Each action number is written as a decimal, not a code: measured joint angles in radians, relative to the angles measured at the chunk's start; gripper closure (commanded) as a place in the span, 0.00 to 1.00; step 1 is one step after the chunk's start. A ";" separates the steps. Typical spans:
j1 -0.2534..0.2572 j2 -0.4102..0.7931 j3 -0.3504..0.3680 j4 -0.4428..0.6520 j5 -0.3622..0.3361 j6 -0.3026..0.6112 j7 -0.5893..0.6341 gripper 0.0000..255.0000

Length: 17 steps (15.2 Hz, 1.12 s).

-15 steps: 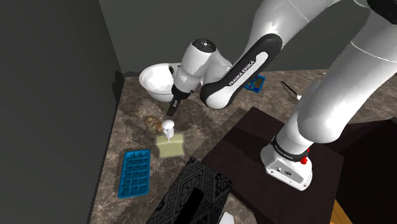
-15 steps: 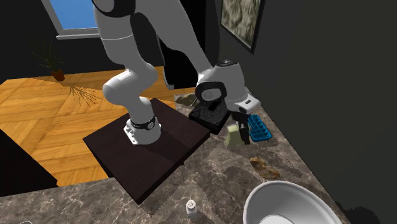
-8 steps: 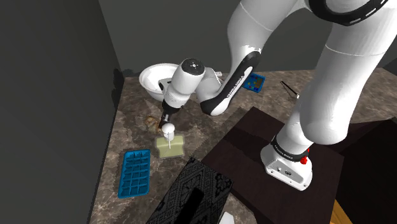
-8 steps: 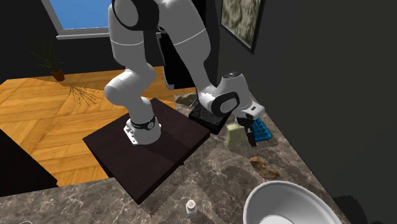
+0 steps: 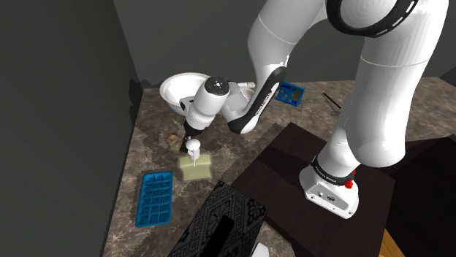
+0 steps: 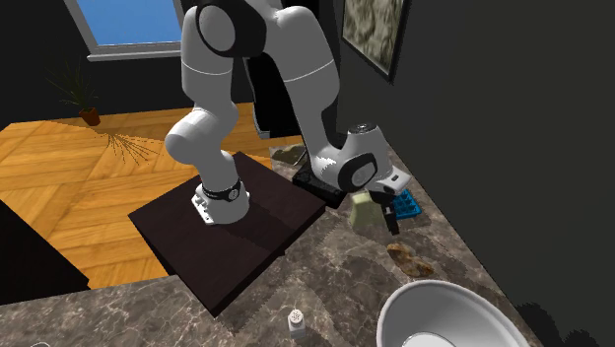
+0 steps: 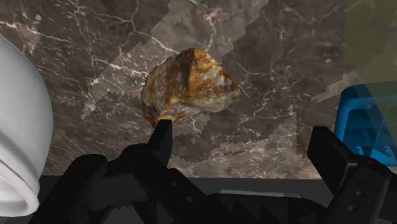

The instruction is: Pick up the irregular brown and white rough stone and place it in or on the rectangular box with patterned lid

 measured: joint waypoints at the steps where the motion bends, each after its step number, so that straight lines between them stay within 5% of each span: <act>1: 0.002 0.001 -0.003 0.001 -0.002 0.001 0.002 0.00; 4: 0.005 0.003 -0.006 0.002 -0.004 0.002 0.004 0.00; 5: 0.005 0.003 -0.006 0.002 -0.004 0.002 0.004 1.00; 14: 0.005 0.003 -0.006 0.002 -0.004 0.002 0.004 1.00; 15: 0.005 0.003 -0.006 0.002 -0.004 0.002 0.004 0.00; 16: 0.005 0.003 -0.006 0.002 -0.004 0.002 0.004 0.00; 17: -0.049 0.010 0.083 0.038 0.040 -0.055 -0.030 0.00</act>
